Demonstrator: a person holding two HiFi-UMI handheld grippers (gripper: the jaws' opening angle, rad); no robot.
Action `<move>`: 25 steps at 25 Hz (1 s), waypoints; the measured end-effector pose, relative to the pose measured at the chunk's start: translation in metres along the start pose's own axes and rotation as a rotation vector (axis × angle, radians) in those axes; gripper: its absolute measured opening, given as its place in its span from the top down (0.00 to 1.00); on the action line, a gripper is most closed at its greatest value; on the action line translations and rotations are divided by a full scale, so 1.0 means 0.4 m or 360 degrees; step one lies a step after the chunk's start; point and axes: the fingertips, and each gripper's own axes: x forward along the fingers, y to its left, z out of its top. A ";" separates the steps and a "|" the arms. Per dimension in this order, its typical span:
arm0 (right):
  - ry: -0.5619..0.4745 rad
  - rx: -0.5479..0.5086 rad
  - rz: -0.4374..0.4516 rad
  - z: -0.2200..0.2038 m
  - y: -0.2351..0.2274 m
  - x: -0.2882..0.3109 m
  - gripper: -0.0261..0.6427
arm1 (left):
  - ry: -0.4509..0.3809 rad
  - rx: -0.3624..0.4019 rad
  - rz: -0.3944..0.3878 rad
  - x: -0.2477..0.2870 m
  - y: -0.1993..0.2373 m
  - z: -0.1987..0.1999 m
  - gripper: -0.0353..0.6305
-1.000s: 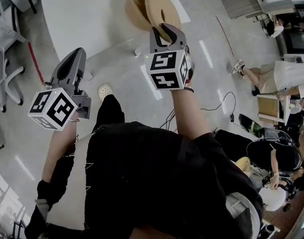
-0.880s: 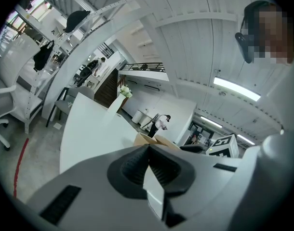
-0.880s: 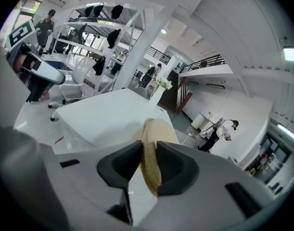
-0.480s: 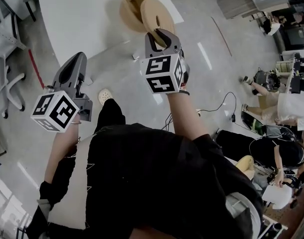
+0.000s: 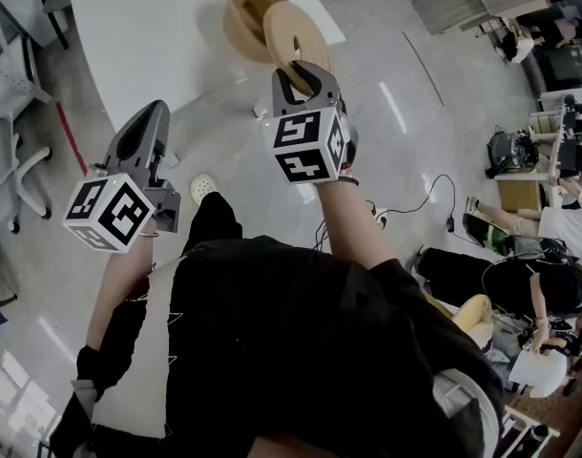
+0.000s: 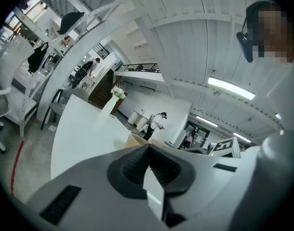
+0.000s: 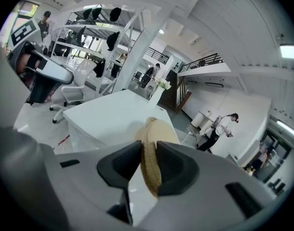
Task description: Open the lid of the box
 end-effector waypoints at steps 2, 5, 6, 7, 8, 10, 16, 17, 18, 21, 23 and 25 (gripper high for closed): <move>0.0003 0.0003 0.0002 -0.003 0.004 -0.007 0.81 | -0.0001 0.0007 -0.0008 -0.001 -0.007 0.003 0.93; 0.0009 0.0011 -0.0001 -0.006 0.004 -0.016 0.81 | 0.0004 0.0020 -0.0024 -0.001 -0.020 0.008 0.93; 0.0011 0.0012 -0.0001 -0.006 0.003 -0.018 0.81 | 0.0005 0.0022 -0.0026 -0.002 -0.023 0.010 0.93; 0.0013 0.0012 0.0000 -0.006 0.004 -0.020 0.81 | 0.0005 0.0022 -0.0027 -0.003 -0.025 0.011 0.93; 0.0016 0.0012 0.0001 -0.007 0.005 -0.023 0.81 | 0.0004 0.0022 -0.0027 -0.005 -0.027 0.012 0.93; 0.0021 0.0015 0.0001 -0.009 0.007 -0.030 0.81 | 0.0003 0.0026 -0.0031 -0.010 -0.031 0.014 0.93; 0.0019 0.0035 -0.0006 -0.015 0.019 -0.053 0.81 | 0.0005 0.0036 -0.0041 -0.035 -0.042 0.007 0.93; 0.0021 0.0037 -0.0005 -0.019 0.022 -0.058 0.81 | 0.0006 0.0039 -0.0043 -0.040 -0.046 0.005 0.93; 0.0022 0.0039 -0.0003 -0.022 0.024 -0.064 0.81 | 0.0006 0.0041 -0.0045 -0.045 -0.050 0.003 0.93; 0.0019 0.0047 -0.0002 -0.031 0.025 -0.082 0.81 | 0.0000 0.0048 -0.0046 -0.058 -0.067 -0.002 0.93; 0.0008 0.0059 -0.0001 -0.035 0.027 -0.092 0.81 | -0.0003 0.0056 -0.0044 -0.067 -0.077 -0.005 0.93; -0.0003 0.0078 0.0001 -0.037 0.030 -0.100 0.81 | -0.0004 0.0070 -0.0041 -0.078 -0.084 -0.006 0.93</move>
